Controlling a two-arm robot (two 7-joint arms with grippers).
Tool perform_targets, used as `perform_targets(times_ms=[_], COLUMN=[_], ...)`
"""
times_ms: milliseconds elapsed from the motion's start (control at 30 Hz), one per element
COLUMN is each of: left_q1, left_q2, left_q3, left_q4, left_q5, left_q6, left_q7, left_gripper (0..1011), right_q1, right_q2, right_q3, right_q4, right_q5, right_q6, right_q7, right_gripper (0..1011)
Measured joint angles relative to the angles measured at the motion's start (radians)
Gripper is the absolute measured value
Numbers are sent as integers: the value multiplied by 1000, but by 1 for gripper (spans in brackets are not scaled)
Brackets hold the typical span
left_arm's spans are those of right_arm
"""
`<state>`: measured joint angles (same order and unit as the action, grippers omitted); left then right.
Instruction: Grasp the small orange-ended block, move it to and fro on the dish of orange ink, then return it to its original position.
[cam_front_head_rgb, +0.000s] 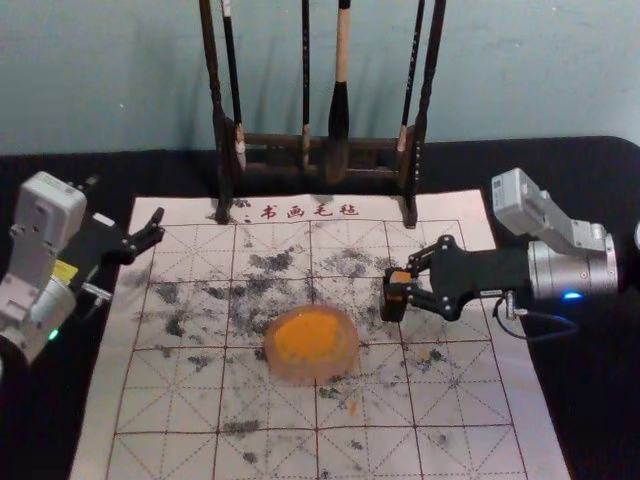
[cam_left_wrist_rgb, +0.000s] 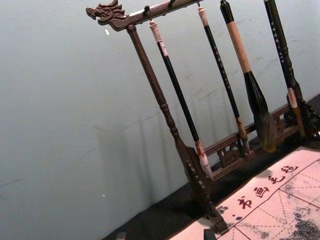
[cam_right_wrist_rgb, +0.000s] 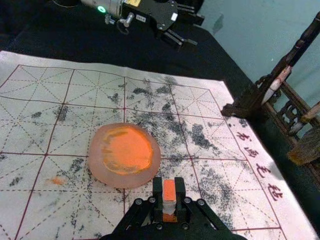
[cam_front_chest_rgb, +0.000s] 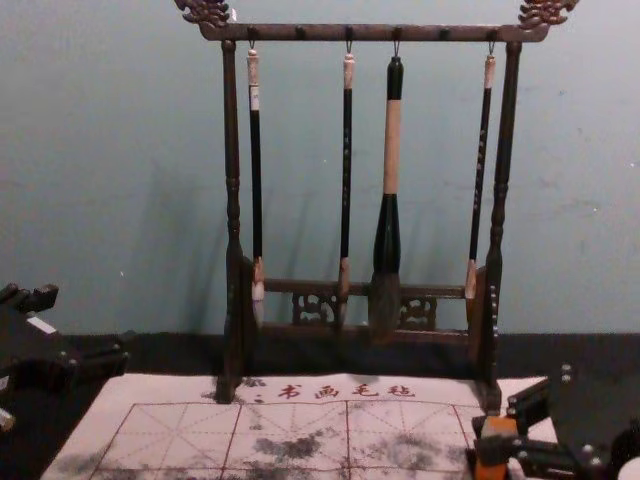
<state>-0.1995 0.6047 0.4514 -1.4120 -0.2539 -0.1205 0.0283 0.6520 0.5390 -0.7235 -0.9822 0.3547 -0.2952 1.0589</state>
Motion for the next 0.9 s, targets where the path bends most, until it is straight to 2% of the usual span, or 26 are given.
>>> perform_targets(times_ms=[300,767,900], left_q1=[0,0,0], left_q2=[0,0,0], left_q3=[0,0,0], left_q4=[0,0,0], left_q5=[0,0,0], left_q6=[0,0,0], left_q7=[0,0,0], left_gripper=[1001,1001,1001], right_q1=[4,4,4], right_q2=[-20,-18,-17], right_q3=[0,0,0], right_q4=[35,32,31], right_q5=[-13,-11,-10], right_q6=[-11,-10,-10], right_q7=[-6,-6,-6], right_gripper=[134,146,274])
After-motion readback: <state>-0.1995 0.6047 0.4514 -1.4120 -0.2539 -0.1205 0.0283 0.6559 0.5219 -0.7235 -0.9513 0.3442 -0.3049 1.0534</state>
